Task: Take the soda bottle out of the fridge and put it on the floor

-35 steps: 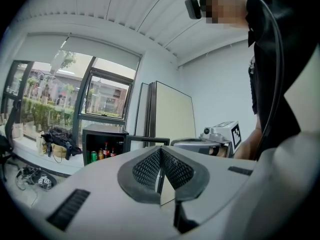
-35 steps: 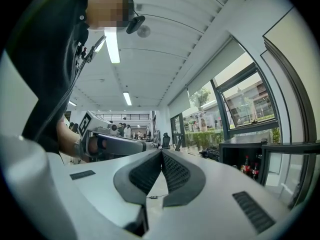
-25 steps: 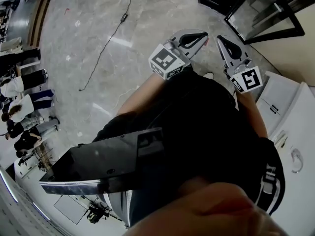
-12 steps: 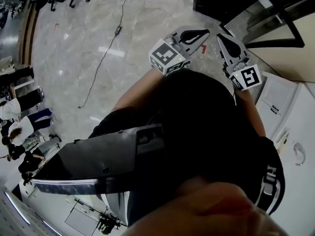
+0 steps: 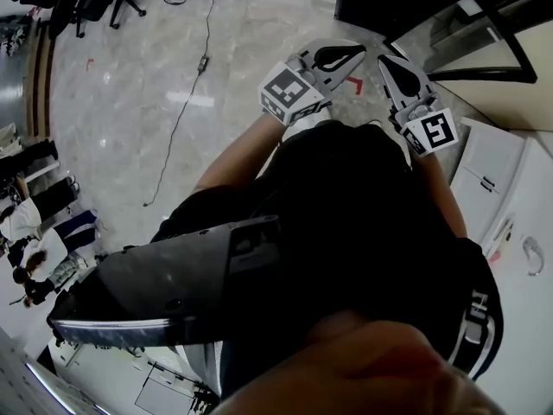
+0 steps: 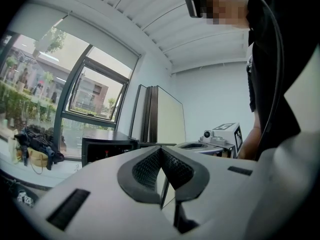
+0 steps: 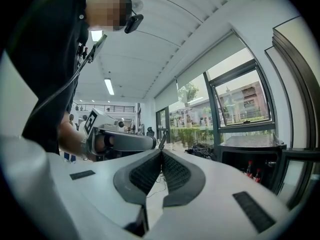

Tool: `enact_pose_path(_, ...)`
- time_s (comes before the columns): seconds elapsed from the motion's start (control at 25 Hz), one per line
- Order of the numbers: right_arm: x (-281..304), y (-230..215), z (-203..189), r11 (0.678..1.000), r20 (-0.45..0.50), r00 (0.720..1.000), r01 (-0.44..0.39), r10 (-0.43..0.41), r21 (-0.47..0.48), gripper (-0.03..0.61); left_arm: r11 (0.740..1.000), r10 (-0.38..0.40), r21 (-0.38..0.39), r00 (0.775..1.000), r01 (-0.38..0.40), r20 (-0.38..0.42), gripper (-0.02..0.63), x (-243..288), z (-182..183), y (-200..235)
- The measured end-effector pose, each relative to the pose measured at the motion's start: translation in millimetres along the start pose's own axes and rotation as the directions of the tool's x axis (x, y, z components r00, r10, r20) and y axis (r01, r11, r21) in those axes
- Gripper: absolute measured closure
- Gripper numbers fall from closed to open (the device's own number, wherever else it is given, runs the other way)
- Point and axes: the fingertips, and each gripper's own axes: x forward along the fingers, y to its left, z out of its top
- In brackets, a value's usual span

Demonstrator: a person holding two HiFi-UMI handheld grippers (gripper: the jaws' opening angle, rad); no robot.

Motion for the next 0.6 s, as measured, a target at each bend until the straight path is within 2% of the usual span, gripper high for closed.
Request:
enact_pose_path(0.32, 4, -28, -9, 1.0, -0.007, 1.0, 0.017, -0.017, 0.006, 0.566, 1.0, 0.001, -0.004, 1.0, -0.001, -0.007, 0.615, 19, -8, 17)
enact_pose_path(0.6, 16, -73, -17, 1.0, 0.002, 1.0, 0.008, -0.008, 0.024, 0.566, 0.998, 0.059, -0.011, 0.998, -0.06, -0.017, 0.615, 49, -10, 45)
